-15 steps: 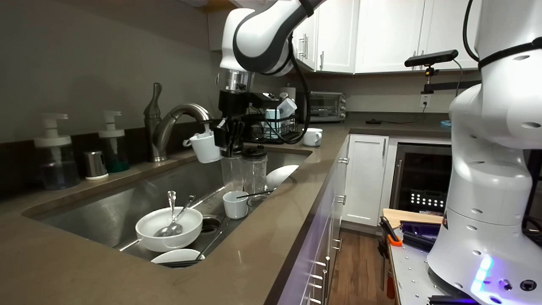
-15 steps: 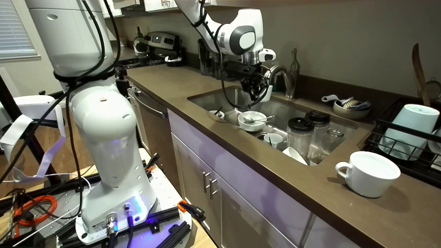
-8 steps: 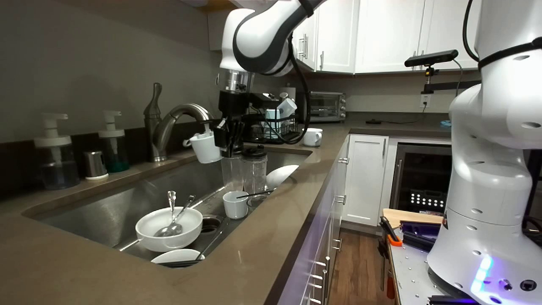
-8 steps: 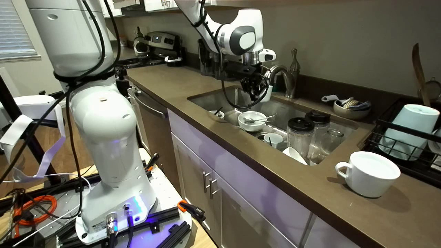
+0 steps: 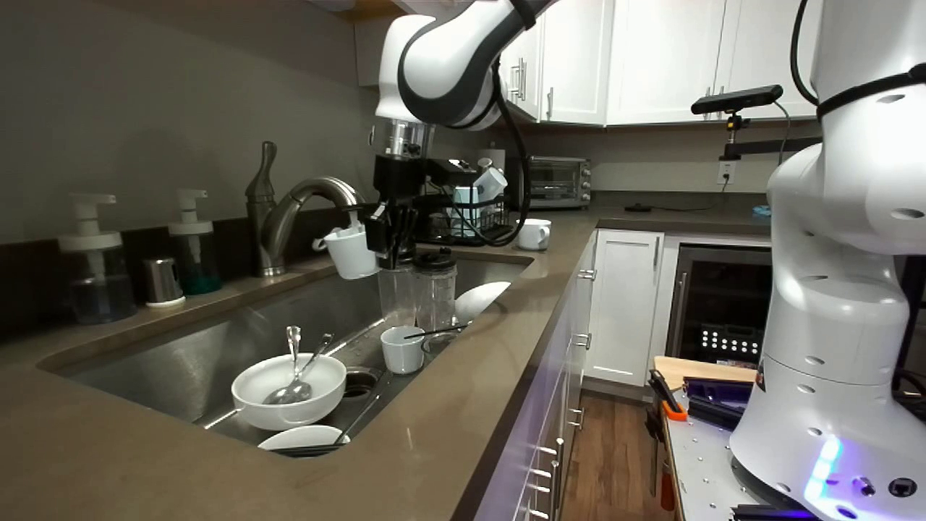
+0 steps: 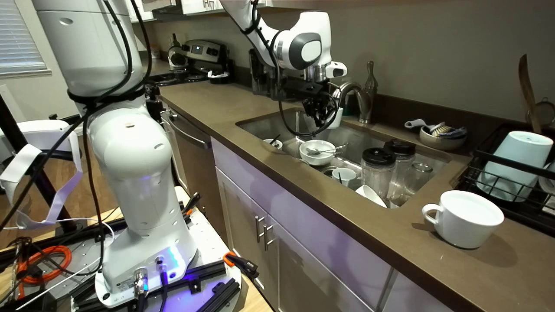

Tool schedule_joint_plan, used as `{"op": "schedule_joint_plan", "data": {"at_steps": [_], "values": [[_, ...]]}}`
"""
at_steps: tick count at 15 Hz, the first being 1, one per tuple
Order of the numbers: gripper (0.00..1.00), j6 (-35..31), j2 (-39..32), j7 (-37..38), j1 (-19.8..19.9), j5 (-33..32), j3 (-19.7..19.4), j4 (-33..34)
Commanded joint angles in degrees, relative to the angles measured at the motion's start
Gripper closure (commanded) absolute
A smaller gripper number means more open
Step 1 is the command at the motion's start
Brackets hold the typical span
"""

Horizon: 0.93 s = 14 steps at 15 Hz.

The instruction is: Pick the mug on the left side of the counter, put some water in it and place it next to the white mug on the right

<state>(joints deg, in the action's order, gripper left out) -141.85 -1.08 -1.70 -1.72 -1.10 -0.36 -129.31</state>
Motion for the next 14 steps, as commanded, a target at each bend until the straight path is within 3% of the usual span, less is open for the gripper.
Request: {"op": "schedule_joint_plan", "data": {"at_steps": [1,2,8,14], "values": [[0.86,0.19,0.02,0.03,0.39,-0.02,0.4,0.1],[0.96,0.19,0.02,0.03,0.39,-0.02,0.4,0.1],[0.96,-0.02,3.65,3.78,0.9,-0.26,-0.51,-6.38],[0.96,-0.55,9.68,12.68,1.32,-3.37,-0.42,-12.87]]}}
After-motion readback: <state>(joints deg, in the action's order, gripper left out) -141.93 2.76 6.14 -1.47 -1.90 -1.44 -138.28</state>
